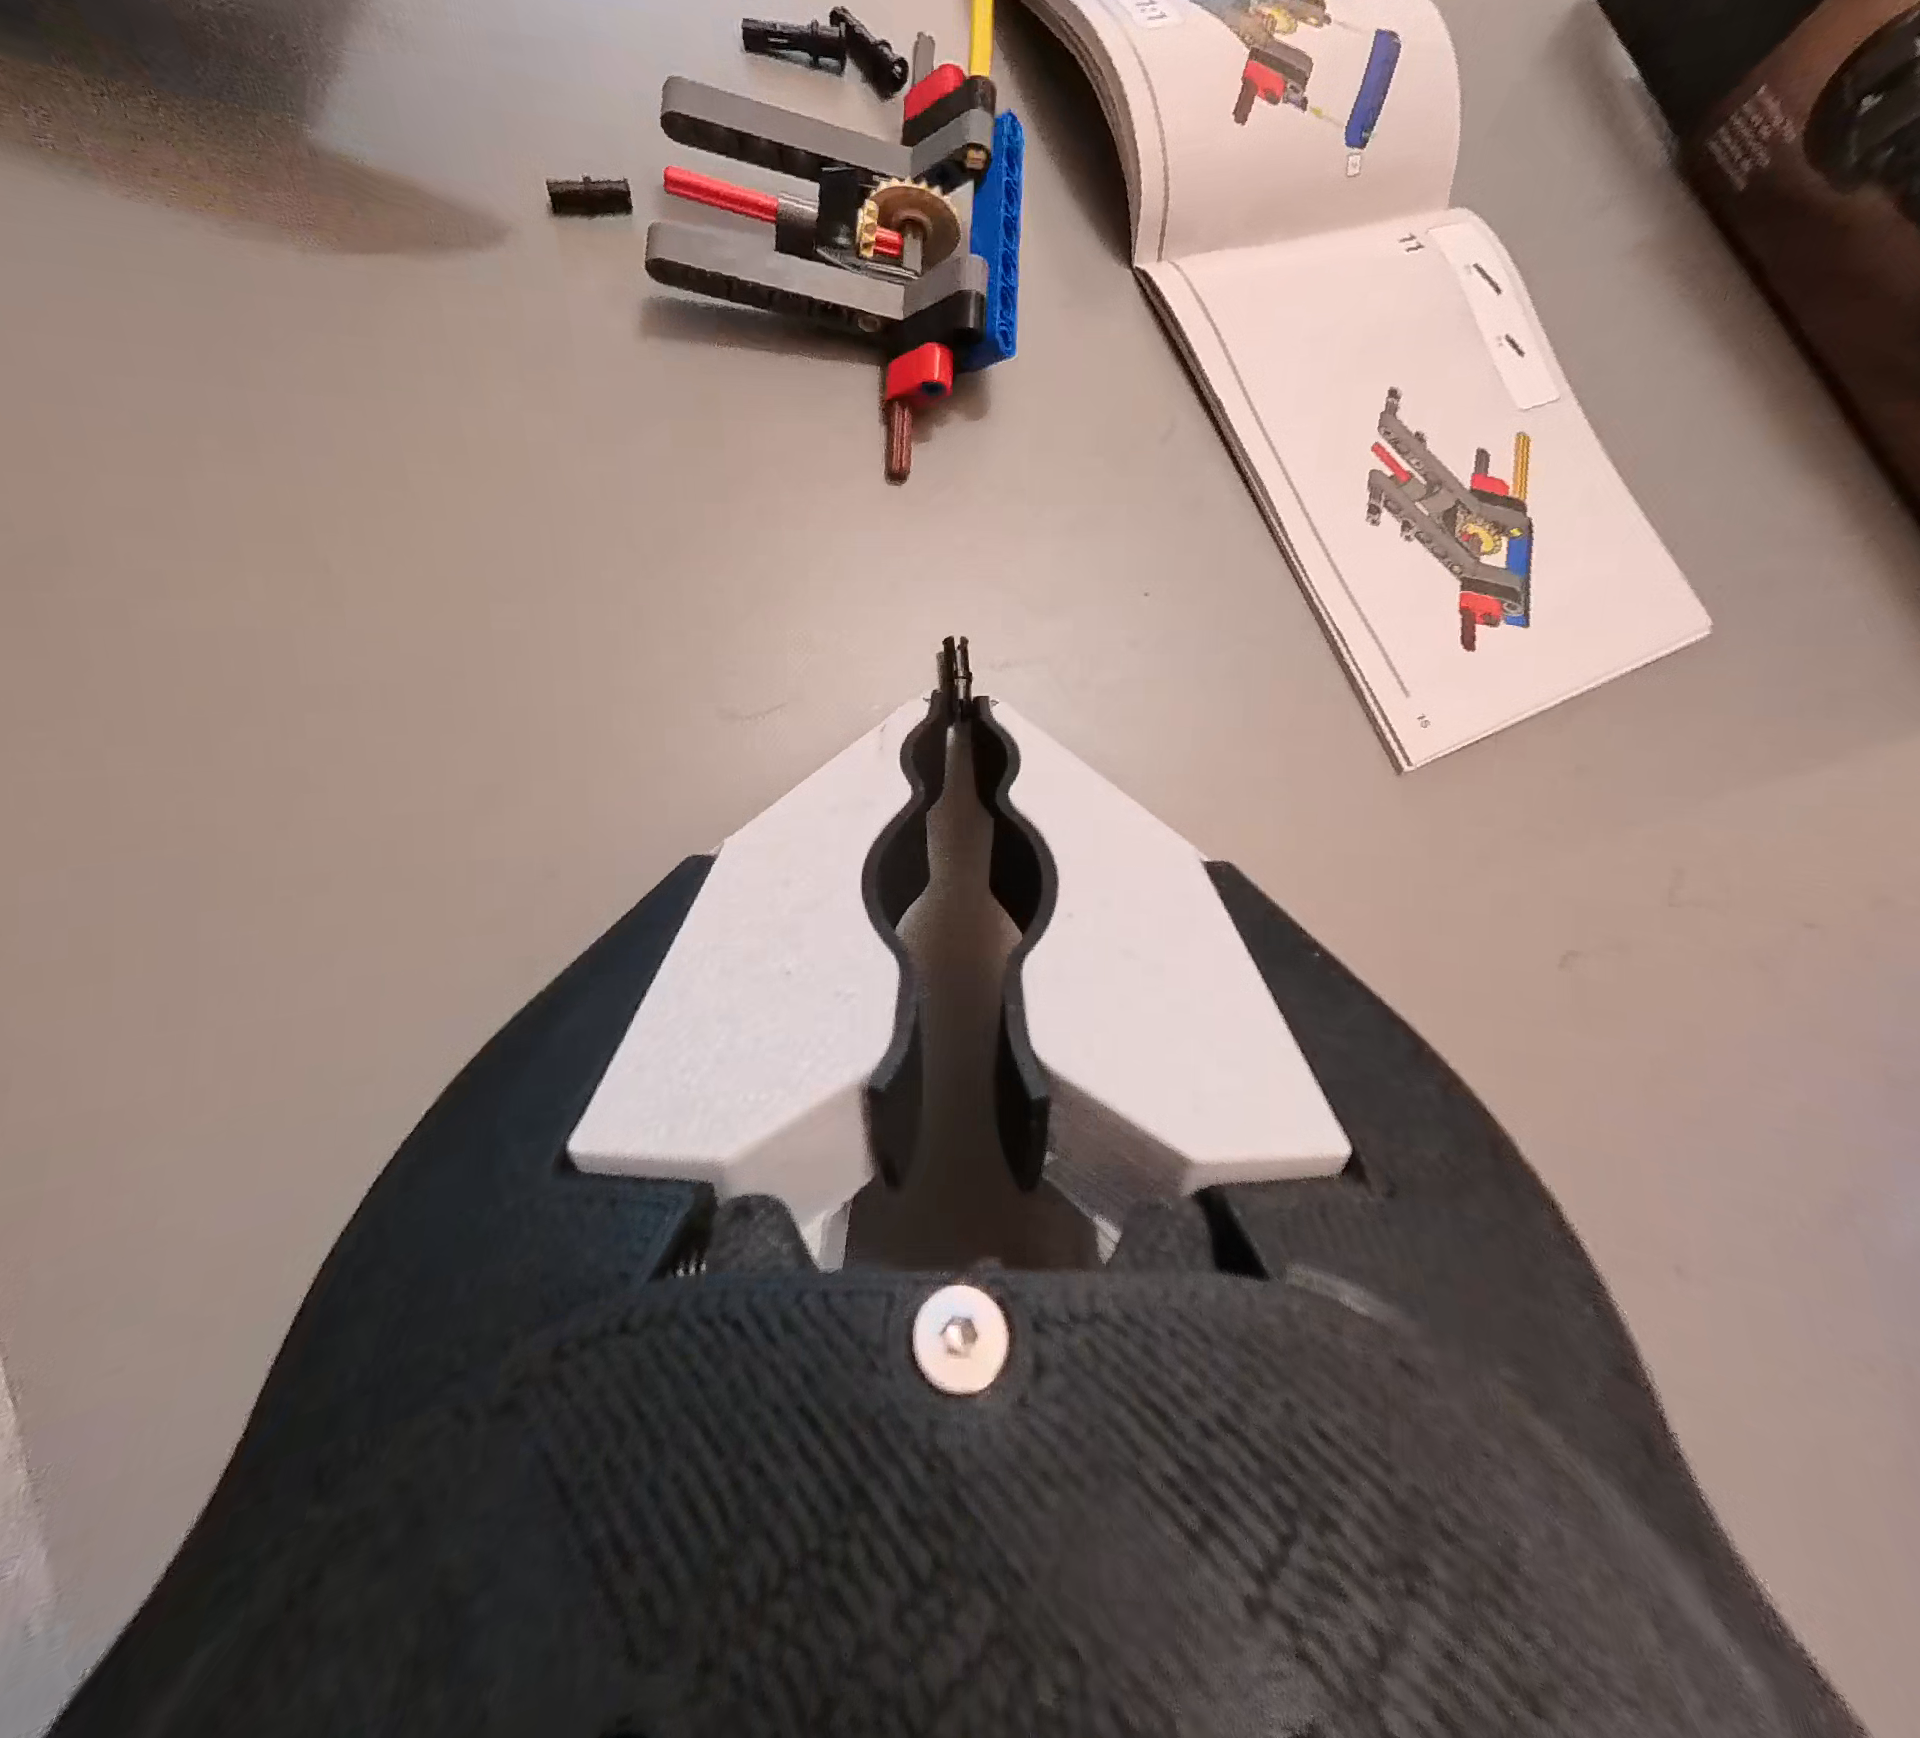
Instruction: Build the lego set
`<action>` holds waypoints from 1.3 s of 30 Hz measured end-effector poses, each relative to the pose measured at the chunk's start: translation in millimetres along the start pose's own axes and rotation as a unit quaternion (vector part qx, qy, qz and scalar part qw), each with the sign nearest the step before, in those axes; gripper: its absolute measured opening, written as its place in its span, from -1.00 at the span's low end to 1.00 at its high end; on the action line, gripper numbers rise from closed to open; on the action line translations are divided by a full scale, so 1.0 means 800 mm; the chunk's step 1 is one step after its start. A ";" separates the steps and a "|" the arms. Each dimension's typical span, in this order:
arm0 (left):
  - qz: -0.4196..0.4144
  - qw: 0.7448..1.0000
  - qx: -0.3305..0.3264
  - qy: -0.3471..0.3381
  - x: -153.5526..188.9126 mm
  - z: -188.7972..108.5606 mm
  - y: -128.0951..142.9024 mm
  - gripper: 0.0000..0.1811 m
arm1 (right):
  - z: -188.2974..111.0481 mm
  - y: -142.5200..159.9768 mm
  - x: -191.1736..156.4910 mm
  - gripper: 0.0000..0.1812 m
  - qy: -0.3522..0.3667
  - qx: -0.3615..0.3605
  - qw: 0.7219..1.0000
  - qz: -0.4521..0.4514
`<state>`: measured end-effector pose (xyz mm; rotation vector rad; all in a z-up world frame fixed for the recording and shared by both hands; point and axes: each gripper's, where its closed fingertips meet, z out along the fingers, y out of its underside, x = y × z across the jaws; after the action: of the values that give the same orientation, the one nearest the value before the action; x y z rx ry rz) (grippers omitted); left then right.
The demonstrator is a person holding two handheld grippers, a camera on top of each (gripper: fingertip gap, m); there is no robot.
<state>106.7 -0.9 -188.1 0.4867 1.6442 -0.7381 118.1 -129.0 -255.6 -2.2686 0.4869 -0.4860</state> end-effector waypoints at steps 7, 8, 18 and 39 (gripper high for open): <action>-0.023 0.985 -0.019 0.172 0.041 0.010 -0.016 -0.54 | 0.001 -0.003 -0.009 -0.97 -0.087 0.002 0.995 0.054; -0.009 0.984 -0.025 0.178 0.048 0.015 -0.013 -0.53 | 0.003 -0.005 -0.010 -0.97 -0.096 0.003 0.994 0.061; 0.071 0.983 -0.050 0.162 0.070 0.048 -0.008 -0.80 | 0.004 -0.010 -0.025 -0.97 -0.106 0.008 0.994 0.013; 0.047 0.986 -0.053 0.153 0.071 0.057 -0.025 -0.79 | 0.007 -0.016 -0.029 -0.82 -0.132 0.023 0.990 -0.047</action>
<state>114.4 -51.7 -243.9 0.6200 1.9201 -0.5196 103.6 -106.1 -254.1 -2.2763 0.2339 -0.2345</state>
